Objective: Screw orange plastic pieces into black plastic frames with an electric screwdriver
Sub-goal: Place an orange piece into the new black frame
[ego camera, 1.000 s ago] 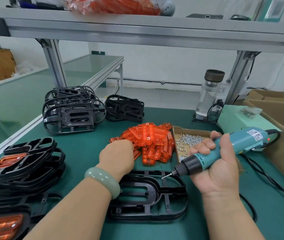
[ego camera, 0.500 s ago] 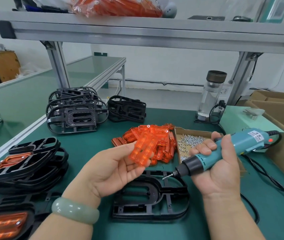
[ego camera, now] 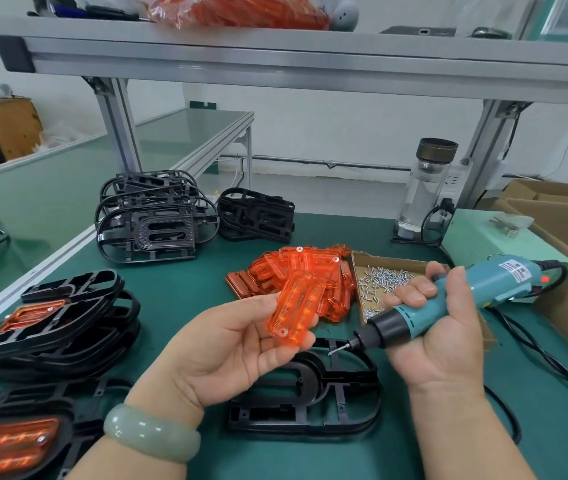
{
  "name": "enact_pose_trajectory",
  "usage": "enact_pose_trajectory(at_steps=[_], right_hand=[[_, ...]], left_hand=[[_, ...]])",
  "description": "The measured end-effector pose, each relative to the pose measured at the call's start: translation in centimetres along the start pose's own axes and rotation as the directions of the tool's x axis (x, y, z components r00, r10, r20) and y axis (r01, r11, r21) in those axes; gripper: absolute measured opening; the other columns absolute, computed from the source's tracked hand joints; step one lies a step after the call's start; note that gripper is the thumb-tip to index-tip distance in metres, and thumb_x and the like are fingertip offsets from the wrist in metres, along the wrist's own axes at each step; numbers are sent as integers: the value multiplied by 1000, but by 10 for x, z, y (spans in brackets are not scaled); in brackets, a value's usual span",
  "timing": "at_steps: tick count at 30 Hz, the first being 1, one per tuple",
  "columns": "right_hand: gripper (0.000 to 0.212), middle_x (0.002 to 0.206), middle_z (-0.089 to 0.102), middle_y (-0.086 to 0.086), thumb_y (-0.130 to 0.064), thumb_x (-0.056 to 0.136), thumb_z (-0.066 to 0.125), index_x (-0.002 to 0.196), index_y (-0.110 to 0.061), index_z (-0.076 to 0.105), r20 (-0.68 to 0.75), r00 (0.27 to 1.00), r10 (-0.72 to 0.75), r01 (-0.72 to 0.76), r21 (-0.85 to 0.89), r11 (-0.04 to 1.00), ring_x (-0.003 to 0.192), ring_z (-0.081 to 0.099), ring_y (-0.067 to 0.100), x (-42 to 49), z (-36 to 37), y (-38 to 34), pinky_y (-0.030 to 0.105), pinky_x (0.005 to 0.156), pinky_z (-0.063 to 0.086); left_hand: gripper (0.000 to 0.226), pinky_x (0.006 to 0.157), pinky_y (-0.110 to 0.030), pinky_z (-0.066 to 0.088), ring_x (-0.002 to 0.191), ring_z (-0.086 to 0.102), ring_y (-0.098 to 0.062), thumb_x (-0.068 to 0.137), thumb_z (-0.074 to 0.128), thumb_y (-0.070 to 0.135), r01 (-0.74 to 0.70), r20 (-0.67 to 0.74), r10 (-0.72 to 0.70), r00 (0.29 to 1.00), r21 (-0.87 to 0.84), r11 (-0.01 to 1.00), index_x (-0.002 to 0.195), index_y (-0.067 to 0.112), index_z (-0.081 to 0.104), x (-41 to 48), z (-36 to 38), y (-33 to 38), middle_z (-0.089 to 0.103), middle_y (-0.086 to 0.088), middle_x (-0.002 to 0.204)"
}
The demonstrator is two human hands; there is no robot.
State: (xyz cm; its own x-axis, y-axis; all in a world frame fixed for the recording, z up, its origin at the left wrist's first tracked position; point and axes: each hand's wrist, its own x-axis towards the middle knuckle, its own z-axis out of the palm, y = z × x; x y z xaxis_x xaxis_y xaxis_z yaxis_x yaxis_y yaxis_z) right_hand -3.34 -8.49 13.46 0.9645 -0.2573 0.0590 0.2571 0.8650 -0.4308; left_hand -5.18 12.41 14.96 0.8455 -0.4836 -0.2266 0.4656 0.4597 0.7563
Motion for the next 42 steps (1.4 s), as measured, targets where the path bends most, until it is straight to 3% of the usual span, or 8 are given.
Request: enact_pose_trajectory(at_steps=[10, 14, 17, 19, 22, 25, 28, 42], right_hand=[[19, 59, 45, -12, -40, 82, 58, 86, -23, 54, -7, 1000, -10, 10, -7, 1000, 47, 45, 2, 0, 0, 0, 16, 54, 44], [19, 59, 45, -12, -40, 82, 59, 86, -23, 54, -12, 1000, -10, 10, -13, 1000, 46, 44, 2, 0, 0, 0, 17, 53, 44], [19, 58, 45, -12, -40, 82, 58, 86, -22, 54, -20, 1000, -9, 9, -8, 1000, 46, 45, 2, 0, 0, 0, 17, 53, 44], [19, 58, 44, -12, -41, 82, 58, 86, -23, 54, -22, 1000, -7, 7, -5, 1000, 46, 44, 2, 0, 0, -1, 18, 53, 44], [19, 59, 44, -12, -41, 82, 58, 85, -23, 54, -27, 1000, -6, 6, 2, 1000, 46, 44, 2, 0, 0, -1, 17, 53, 44], [19, 59, 44, -12, -41, 81, 58, 85, -23, 54, -35, 999, -6, 6, 0, 1000, 46, 44, 2, -1, 1, -1, 16, 54, 44], [19, 59, 45, -12, -40, 81, 59, 85, -23, 54, -39, 999, 2, -2, 5, 1000, 47, 45, 2, -1, 2, -1, 17, 53, 44], [18, 58, 45, -12, -39, 81, 59, 85, -22, 54, -46, 999, 9, -9, -8, 1000, 47, 44, 2, 0, 1, 2, 17, 54, 42]], left_hand=[[66, 64, -29, 59, 79, 70, -30, 47, 92, 10, -23, 75, 22, 997, 15, 1000, 108, -1, 68, -4, -2, -8, 69, -20, 95], [45, 64, -28, 59, 77, 70, -29, 62, 81, 0, -53, 18, 52, 998, 23, 998, 105, -1, 69, -8, -1, -7, 69, -20, 94], [21, 58, -25, 57, 70, 70, -22, 78, 62, -5, -120, -200, 173, 964, 255, 959, 94, 5, 73, -11, 2, -1, 71, -16, 85], [33, 56, -22, 55, 63, 66, -15, 88, 53, -6, -140, -303, 335, 892, 519, 843, 78, 16, 77, -15, 0, 5, 71, -8, 75], [30, 64, -22, 54, 59, 60, -6, 86, 62, 1, -34, -244, 515, 822, 881, 472, 77, 27, 76, -21, -8, 15, 72, -2, 72], [21, 54, -11, 41, 56, 57, 2, 81, 69, 17, 156, -181, 546, 818, 983, 93, 68, 33, 68, -22, -14, 16, 67, 13, 62], [22, 56, -9, 33, 64, 52, 3, 83, 66, 26, 219, -136, 499, 856, 969, -111, 67, 38, 59, -18, -11, 9, 58, 17, 69], [12, 76, -24, 39, 84, 45, -7, 89, 57, 30, 93, 13, 332, 943, 949, -302, 95, 33, 68, 13, -11, -16, 45, 13, 87]])
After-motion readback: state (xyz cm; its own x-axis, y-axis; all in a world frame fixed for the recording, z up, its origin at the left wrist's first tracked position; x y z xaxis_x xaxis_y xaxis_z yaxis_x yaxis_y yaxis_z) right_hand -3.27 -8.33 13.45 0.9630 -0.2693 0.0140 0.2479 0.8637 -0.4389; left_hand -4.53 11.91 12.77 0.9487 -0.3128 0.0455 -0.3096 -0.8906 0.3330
